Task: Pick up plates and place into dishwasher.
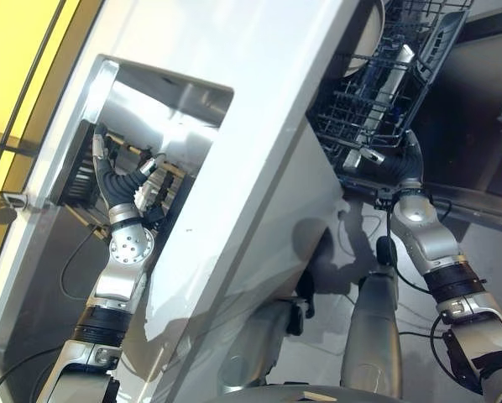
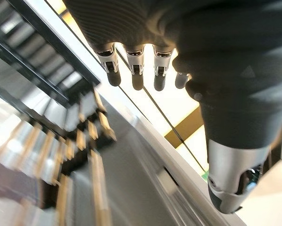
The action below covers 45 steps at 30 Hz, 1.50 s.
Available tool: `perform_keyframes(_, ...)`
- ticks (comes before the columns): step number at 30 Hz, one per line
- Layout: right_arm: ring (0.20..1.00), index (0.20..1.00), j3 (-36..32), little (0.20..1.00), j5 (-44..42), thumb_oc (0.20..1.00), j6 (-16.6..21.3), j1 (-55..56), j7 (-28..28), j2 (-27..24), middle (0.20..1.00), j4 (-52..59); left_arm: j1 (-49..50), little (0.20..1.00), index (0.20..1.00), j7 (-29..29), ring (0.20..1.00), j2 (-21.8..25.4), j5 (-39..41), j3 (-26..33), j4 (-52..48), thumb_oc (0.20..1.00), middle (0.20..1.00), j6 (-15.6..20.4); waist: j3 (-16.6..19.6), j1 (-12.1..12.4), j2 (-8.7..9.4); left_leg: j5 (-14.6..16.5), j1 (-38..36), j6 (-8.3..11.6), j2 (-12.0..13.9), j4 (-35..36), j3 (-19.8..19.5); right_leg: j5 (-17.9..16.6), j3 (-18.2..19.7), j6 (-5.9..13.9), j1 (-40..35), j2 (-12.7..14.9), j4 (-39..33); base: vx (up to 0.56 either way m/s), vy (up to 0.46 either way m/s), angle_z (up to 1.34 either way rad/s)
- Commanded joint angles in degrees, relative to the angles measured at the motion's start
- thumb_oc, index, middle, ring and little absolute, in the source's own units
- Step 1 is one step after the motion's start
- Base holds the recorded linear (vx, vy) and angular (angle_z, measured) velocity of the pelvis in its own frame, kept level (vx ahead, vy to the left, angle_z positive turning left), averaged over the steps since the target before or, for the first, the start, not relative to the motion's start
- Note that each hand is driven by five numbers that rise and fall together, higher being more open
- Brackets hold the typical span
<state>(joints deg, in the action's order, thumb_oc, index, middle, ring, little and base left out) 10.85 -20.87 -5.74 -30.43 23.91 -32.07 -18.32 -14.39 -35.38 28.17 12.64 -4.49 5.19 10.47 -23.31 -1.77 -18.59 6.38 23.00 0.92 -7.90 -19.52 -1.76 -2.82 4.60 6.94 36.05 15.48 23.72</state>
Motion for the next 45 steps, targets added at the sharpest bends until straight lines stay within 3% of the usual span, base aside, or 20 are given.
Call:
perform_keyframes(1, 1.000, 1.000, 6.26, 1.000, 3.91, 1.000, 4.49, -15.64, -4.70, 3.34, 1.000, 5.62, 2.74, 1.000, 1.000, 0.56, 1.000, 2.93, -0.14, 1.31, -1.87, 1.000, 1.000, 0.17, -4.27, 2.90, -0.43, 0.02, 5.07, -0.40, -1.92, -6.25, 2.80, 2.57, 2.78, -2.41, -4.39, 1.79, -0.92, 0.00, 0.041, 0.23)
perform_keyframes(10, 1.000, 1.000, 9.40, 1.000, 4.69, 1.000, 4.97, -21.52, -8.99, 4.22, 1.000, 3.80, 2.99, 1.000, 1.000, 2.04, 1.000, 4.65, 1.36, 2.17, -2.69, 1.000, 1.000, 0.36, -4.44, 5.67, -1.14, -0.03, 5.01, -0.81, -3.10, -6.31, 2.03, 1.78, 1.13, -2.33, -5.37, 3.83, -0.81, 0.00, 0.027, 0.11)
perform_keyframes(19, 1.000, 1.000, 13.42, 1.000, 2.15, 1.000, 5.99, -29.00, -18.88, 4.69, 1.000, 0.07, 3.82, 1.000, 1.000, 4.77, 1.000, 6.19, 4.10, 2.08, -2.44, 1.000, 1.000, 1.77, -2.59, 8.69, -1.41, -0.09, 3.43, -0.98, -4.43, -5.36, 0.52, 0.57, -0.60, -1.62, -8.44, 5.94, -3.20, 0.00, 0.009, 0.07)
perform_keyframes(30, 1.000, 1.000, 14.47, 1.000, -0.27, 1.000, 8.56, -31.26, -14.65, 4.85, 1.000, -5.07, 3.91, 1.000, 1.000, 7.71, 1.000, 9.04, 5.29, 2.54, -2.47, 1.000, 1.000, 3.19, -1.95, 11.27, 0.96, -0.27, 2.68, -1.48, -4.22, -4.43, -1.19, -1.31, -3.54, -1.25, -11.67, 7.23, -6.42, -0.04, -0.029, 0.04)
perform_keyframes(33, 1.000, 1.000, 13.53, 1.000, -0.31, 1.000, 9.32, -29.78, -11.44, 4.86, 1.000, -5.95, 2.96, 1.000, 1.000, 8.13, 1.000, 9.65, 5.10, 2.30, -1.74, 1.000, 1.000, 3.71, -2.44, 10.91, 2.12, 0.06, 3.08, -1.69, -3.83, -4.68, -0.97, -2.36, -3.80, -1.16, -11.60, 7.25, -7.12, -0.10, -0.062, 0.01)
perform_keyframes(39, 1.000, 1.000, 12.71, 1.000, 3.26, 1.000, 7.02, -26.43, -5.96, 4.12, 1.000, -6.57, 1.07, 1.000, 1.000, 7.09, 1.000, 10.05, 4.84, 2.13, -0.83, 1.000, 1.000, 3.86, -3.90, 9.25, 3.44, -0.23, 2.56, -2.45, -2.39, -3.17, 0.44, -3.71, -4.24, -1.12, -10.58, 6.38, -7.63, -0.10, 0.010, -0.03)
perform_keyframes(41, 1.000, 1.000, 12.36, 1.000, 3.73, 1.000, 6.62, -25.46, -5.54, 4.08, 1.000, -6.19, 1.08, 1.000, 1.000, 6.70, 1.000, 9.91, 4.70, 2.08, -0.89, 1.000, 1.000, 3.57, -4.40, 9.26, 3.52, -0.23, 2.25, -2.53, -2.01, -3.12, 0.85, -3.16, -4.77, -1.31, -10.36, 6.27, -6.25, -0.05, 0.097, -0.08)
perform_keyframes(43, 1.000, 1.000, 10.60, 1.000, 5.26, 1.000, 5.44, -22.51, -5.44, 3.85, 1.000, -4.72, 2.24, 1.000, 1.000, 5.85, 1.000, 9.29, 3.98, 2.96, -1.89, 1.000, 1.000, 2.06, -5.14, 9.69, 3.56, -0.24, 1.36, -3.19, -0.37, -3.03, 2.60, 0.45, -7.72, -2.00, -9.62, 5.67, 0.80, -0.05, 0.168, -0.14)
perform_keyframes(45, 1.000, 1.000, 9.11, 1.000, 6.15, 1.000, 4.40, -19.29, -3.69, 3.59, 1.000, -3.23, 3.71, 1.000, 1.000, 5.29, 1.000, 8.59, 3.06, 4.22, -3.12, 1.000, 1.000, 0.54, -5.02, 10.39, 3.68, -1.55, 0.80, -4.04, 0.69, -2.52, 3.30, 7.34, -10.19, -4.28, -9.57, 2.41, 10.68, -0.04, 0.128, -0.44)
